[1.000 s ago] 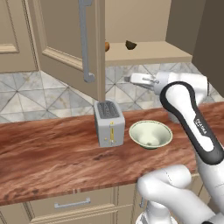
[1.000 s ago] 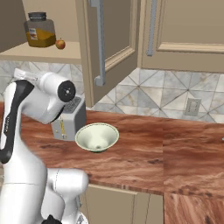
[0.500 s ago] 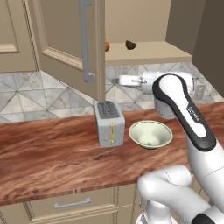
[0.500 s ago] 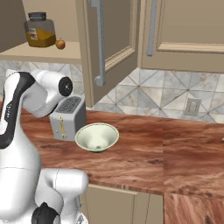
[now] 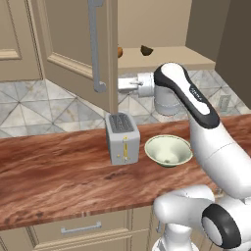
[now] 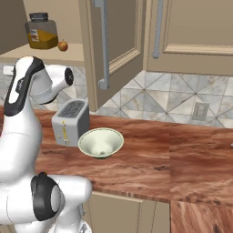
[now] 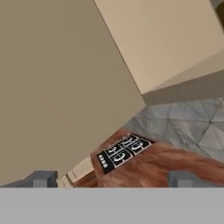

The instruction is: Open the cabinet. Pick the kiwi and apple from the cabinet and place them into the bowl. Then close the cabinet.

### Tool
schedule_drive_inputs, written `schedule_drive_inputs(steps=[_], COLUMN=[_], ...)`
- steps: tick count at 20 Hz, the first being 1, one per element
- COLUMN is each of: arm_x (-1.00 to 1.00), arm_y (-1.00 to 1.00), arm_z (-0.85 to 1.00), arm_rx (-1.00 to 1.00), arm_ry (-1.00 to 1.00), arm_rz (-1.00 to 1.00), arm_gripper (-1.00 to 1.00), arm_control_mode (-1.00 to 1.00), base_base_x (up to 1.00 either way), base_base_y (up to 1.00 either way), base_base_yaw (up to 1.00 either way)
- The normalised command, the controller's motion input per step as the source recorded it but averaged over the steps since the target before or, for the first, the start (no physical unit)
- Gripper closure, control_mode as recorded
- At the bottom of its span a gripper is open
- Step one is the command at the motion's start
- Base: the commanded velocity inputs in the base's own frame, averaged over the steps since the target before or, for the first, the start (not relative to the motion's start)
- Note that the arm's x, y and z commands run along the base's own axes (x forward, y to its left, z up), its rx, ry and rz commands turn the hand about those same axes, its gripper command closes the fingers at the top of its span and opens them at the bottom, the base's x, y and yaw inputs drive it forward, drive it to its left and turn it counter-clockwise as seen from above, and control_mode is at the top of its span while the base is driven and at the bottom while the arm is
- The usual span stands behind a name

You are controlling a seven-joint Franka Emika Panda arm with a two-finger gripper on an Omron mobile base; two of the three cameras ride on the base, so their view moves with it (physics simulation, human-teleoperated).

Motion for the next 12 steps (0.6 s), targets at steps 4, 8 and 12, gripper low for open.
schedule_drive_inputs(steps=[4, 8, 12], arm_x=[0.0, 0.0, 0.0], arm_y=[0.96, 1.0, 0.84], arm_z=[0.0, 0.0, 0.0], arm_rx=[-0.07, -0.05, -0.02], arm_ry=[0.0, 0.0, -0.02], arm_rz=[0.13, 0.08, 0.03], arm_gripper=[-1.0, -1.0, -1.0], arm_control_mode=[-1.0, -1.0, -1.0], base_base_x=[0.0, 0.0, 0.0], base_base_y=[0.0, 0.0, 0.0], base_base_yaw=[0.0, 0.0, 0.0])
